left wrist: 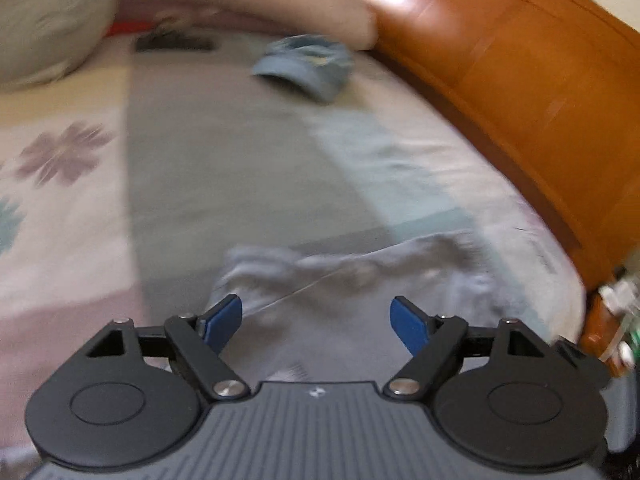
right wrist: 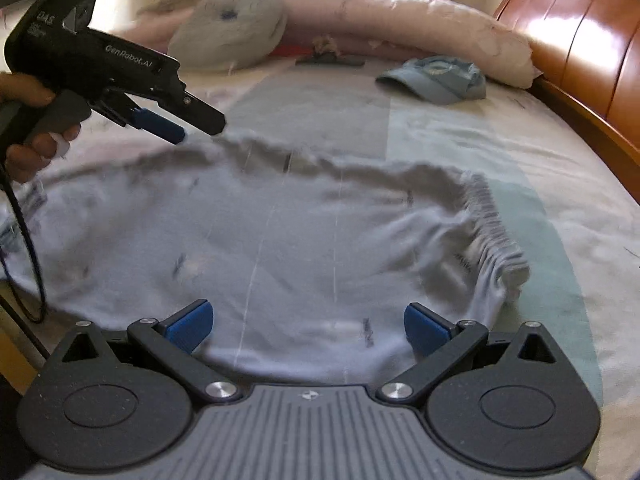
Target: Fold clothes
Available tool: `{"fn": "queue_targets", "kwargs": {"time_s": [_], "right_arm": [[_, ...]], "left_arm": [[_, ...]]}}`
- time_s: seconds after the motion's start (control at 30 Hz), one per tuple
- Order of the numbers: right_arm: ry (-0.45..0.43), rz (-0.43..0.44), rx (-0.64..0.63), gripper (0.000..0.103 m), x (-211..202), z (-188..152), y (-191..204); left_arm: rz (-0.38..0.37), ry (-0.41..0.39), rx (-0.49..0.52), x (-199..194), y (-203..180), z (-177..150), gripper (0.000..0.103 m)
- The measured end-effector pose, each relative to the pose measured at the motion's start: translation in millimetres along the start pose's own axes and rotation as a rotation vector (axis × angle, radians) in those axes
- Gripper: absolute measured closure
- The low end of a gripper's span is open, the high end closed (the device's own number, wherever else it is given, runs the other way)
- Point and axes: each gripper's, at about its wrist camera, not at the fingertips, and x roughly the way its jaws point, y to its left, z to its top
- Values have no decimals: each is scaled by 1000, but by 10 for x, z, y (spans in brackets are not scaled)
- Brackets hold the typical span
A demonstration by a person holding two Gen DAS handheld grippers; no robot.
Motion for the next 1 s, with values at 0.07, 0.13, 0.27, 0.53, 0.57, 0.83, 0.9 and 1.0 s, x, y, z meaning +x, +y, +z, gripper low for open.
{"fn": "queue_targets", "kwargs": {"time_s": [0.07, 0.13, 0.27, 0.53, 0.57, 0.83, 0.9, 1.0], "right_arm": [[-17, 32, 46, 0, 11, 54, -86], [-15, 31, 75, 0, 66, 83, -137], [11, 15, 100, 0, 158, 32, -169], [4, -60, 48, 0, 197, -30, -37], [6, -61, 50, 0, 192, -22, -38], [-39, -89, 115, 0, 135, 198, -235], [1, -126, 102, 0, 216, 159, -263], [31, -159, 65, 0, 256, 97, -259]], "left_arm": [[-26, 6, 25, 77, -94, 73, 18], [-52, 13, 50, 153, -188, 145, 18], [-14, 48, 39, 464, -124, 211, 19], [30, -3, 83, 155, -197, 273, 19], [36, -9, 93, 97, -216, 276, 18], [165, -8, 237, -185, -328, 164, 16], [177, 9, 249, -199, -334, 118, 16], [182, 19, 260, -237, -333, 70, 16]]}}
